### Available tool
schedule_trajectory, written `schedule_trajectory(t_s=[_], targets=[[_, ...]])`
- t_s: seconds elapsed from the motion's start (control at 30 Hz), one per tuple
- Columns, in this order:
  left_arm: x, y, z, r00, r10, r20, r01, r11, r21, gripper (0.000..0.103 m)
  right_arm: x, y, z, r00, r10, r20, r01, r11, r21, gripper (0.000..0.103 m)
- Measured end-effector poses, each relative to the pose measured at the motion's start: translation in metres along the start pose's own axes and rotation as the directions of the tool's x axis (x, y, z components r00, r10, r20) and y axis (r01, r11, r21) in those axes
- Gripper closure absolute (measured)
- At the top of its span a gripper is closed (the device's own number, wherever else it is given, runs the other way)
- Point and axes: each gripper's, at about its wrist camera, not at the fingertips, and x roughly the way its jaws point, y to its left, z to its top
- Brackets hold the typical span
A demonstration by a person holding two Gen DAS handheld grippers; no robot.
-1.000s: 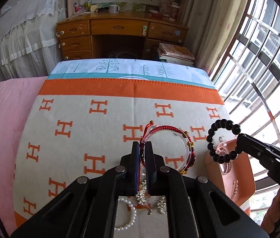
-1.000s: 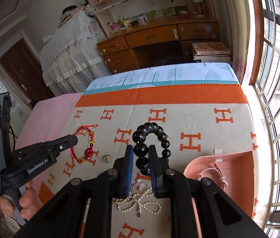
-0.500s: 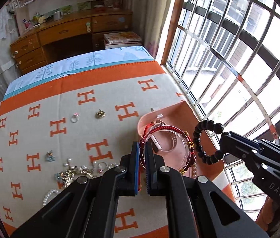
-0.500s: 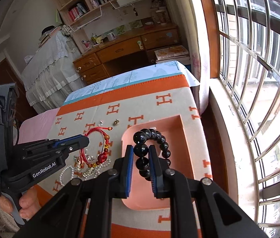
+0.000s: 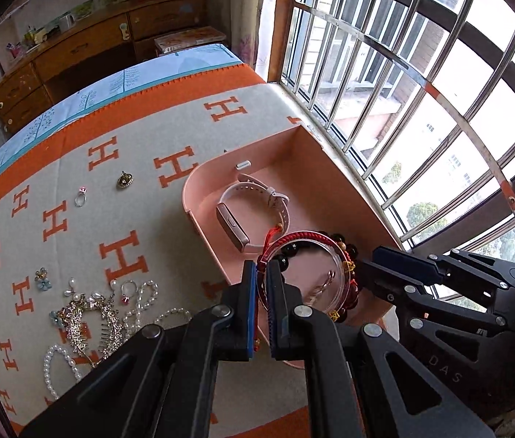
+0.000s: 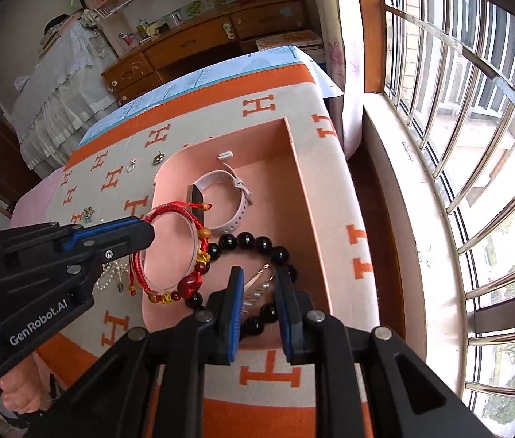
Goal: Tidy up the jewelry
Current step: 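Lower both bracelets into the pink tray and open both tools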
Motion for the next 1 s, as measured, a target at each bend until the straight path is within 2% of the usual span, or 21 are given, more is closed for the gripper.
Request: schedule_trajectory(t_s=[0.03,0.1,0.23,0.33,0.4,0.5,0.67,1.0], targets=[[0.002,-0.002,-0.001,1.000,0.000,-0.006,0.000,1.000,0.006,0.099,-0.002,-0.002,-0.001,1.000,-0.007,0.014,0.007,1.000,0.011,0.071],[0.005,-0.005,-0.003,1.000,0.000,-0.012,0.000,1.000,0.020,0.099,-0.006,-0.007,-0.002,0.999,-0.007,0.043,0.006,1.000,0.028,0.066],[0.008,-0.010,-0.007,1.000,0.010,-0.010,-0.009,0.999,0.045,0.095,-0.009,-0.011,-0.006,0.998,0.004,0.058,-0.007,0.999,0.052,0.066],[0.007,-0.012,-0.009,1.000,0.021,-0.001,-0.020,0.999,0.050,0.080,-0.014,-0.009,-0.008,0.997,-0.009,0.081,0.004,0.999,0.050,0.066],[0.004,-0.012,-0.011,1.000,0.030,0.007,-0.031,0.998,0.049,0.064,-0.016,-0.009,-0.009,0.996,-0.007,0.091,0.002,0.998,0.056,0.066],[-0.002,-0.009,-0.014,0.998,0.046,0.033,-0.048,0.998,0.045,0.049,-0.018,-0.009,-0.008,0.995,0.005,0.097,-0.012,0.998,0.066,0.066],[-0.016,-0.004,-0.020,0.994,0.080,0.073,-0.083,0.996,0.039,0.036,-0.019,-0.007,-0.009,0.994,0.015,0.105,-0.023,0.997,0.072,0.066],[-0.050,0.020,-0.036,0.983,0.130,0.132,-0.130,0.991,-0.006,0.033,-0.028,0.006,-0.015,0.989,0.046,0.141,-0.055,0.997,0.057,0.066]])
